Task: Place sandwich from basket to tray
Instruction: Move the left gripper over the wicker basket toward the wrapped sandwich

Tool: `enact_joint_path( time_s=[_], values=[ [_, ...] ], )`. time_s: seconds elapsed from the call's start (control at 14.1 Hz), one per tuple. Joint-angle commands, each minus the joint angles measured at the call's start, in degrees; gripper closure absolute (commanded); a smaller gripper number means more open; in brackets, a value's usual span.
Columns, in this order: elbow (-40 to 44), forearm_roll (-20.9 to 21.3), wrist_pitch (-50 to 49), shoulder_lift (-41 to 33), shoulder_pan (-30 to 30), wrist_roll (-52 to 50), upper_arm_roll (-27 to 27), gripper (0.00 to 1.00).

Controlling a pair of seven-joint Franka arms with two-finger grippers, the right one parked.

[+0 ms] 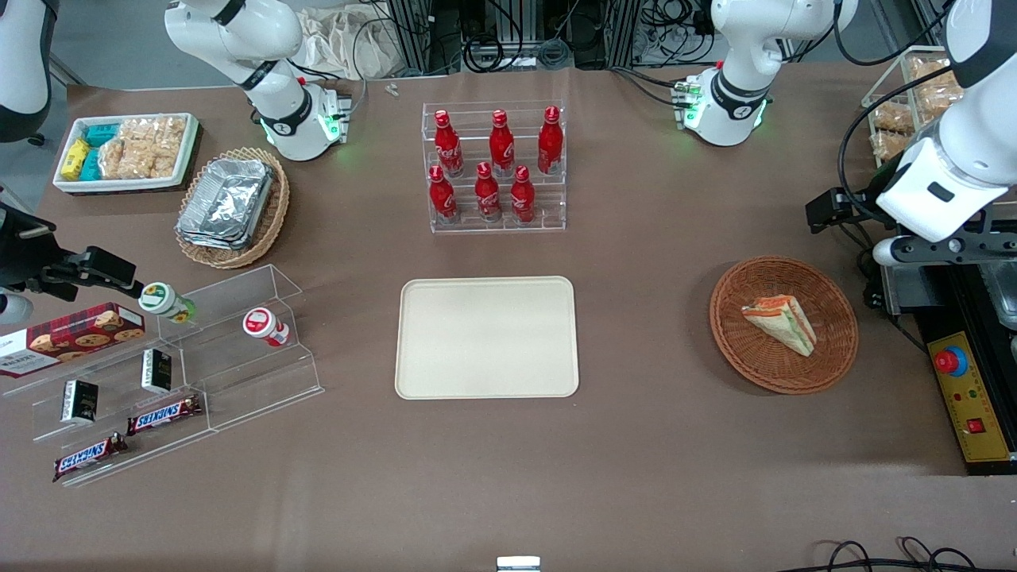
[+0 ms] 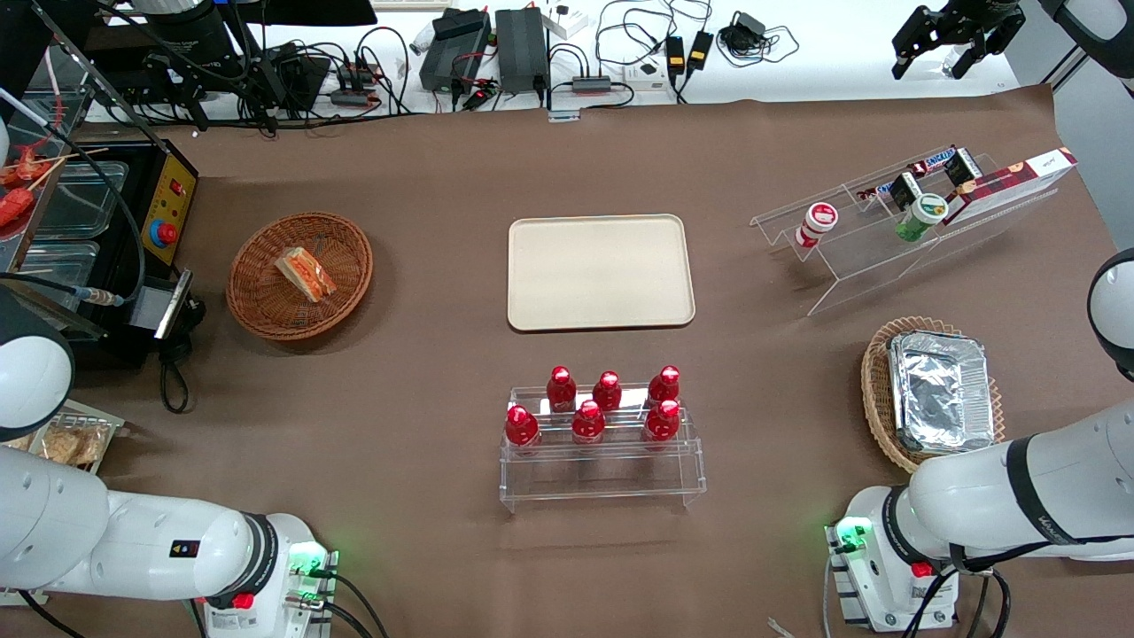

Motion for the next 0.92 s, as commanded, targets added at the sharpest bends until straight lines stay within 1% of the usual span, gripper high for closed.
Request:
enact_joint_path(
  time_s=[0.0,0.35,0.49,0.71,0.85],
  values=[
    [1.53,0.3,-0.5,0.41,0.16,-0.58,-0.04,0.0],
    [0.92,0.47,-0.68,0.76,0.25,-1.89,0.13,0.0],
    [-1.44,1.0,0.28,0.94,0.17,-2.77,1.71,0.0],
    [-8.11,1.09,4.84,0.24,0.17,-5.04,4.78,0.0],
    [-13.56,1.0,9.32,-0.12,0.17,-12.31,5.49,0.0]
  ],
)
